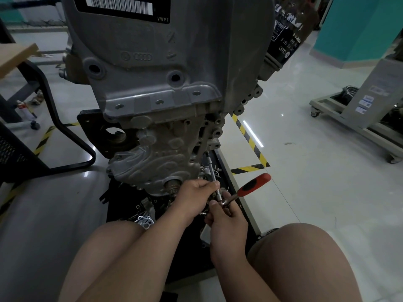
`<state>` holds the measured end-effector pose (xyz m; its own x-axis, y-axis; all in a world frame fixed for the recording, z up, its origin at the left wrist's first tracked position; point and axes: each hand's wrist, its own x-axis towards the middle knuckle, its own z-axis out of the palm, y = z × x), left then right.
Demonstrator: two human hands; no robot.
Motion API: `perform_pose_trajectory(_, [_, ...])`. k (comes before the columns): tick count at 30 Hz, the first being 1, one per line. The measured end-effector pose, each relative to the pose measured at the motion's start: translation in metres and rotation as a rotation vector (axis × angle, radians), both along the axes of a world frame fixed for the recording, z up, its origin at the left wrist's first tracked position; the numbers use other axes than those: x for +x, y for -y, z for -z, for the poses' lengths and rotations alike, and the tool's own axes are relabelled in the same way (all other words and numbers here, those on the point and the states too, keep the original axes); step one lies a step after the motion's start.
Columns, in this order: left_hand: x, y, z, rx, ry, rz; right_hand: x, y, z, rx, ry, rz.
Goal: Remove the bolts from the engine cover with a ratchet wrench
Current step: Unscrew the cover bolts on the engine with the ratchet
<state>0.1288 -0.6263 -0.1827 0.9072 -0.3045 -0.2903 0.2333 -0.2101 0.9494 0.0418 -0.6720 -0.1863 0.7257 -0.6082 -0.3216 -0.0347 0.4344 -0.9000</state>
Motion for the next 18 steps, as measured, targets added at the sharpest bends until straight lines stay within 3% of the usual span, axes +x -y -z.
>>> perform_pose_trajectory(7, [0.002,-0.002,0.0,-0.027,-0.098,0.05,0.003,0.002,0.005,0.026,-0.049,-0.019])
perform_pose_trajectory(14, [-0.002,0.0,-0.003,-0.035,-0.192,0.108,0.012,0.007,0.007,0.425,-0.119,-0.095])
perform_pose_trajectory(18, [-0.004,0.0,-0.005,0.003,-0.188,0.148,0.012,0.007,0.007,0.458,-0.186,-0.157])
